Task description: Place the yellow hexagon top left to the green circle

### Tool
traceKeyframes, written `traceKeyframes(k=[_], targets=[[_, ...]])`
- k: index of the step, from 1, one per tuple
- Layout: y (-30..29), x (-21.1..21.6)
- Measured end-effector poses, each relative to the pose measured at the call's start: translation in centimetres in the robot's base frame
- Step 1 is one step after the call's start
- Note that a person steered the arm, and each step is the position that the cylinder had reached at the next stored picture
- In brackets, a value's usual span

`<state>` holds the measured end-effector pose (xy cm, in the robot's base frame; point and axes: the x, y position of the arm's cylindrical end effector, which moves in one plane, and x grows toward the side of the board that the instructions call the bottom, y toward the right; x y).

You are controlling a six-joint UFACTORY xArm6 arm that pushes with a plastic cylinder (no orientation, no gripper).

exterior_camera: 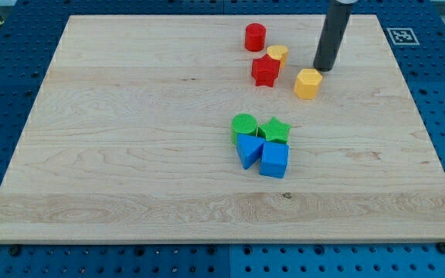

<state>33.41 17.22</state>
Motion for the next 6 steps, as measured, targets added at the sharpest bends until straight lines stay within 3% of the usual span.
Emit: traceKeyframes(k=[1, 3, 4, 6], targets=[[-1.1, 2.8], [-14.2, 9.5], [-16.7, 9.5], [-15.6, 11.2]])
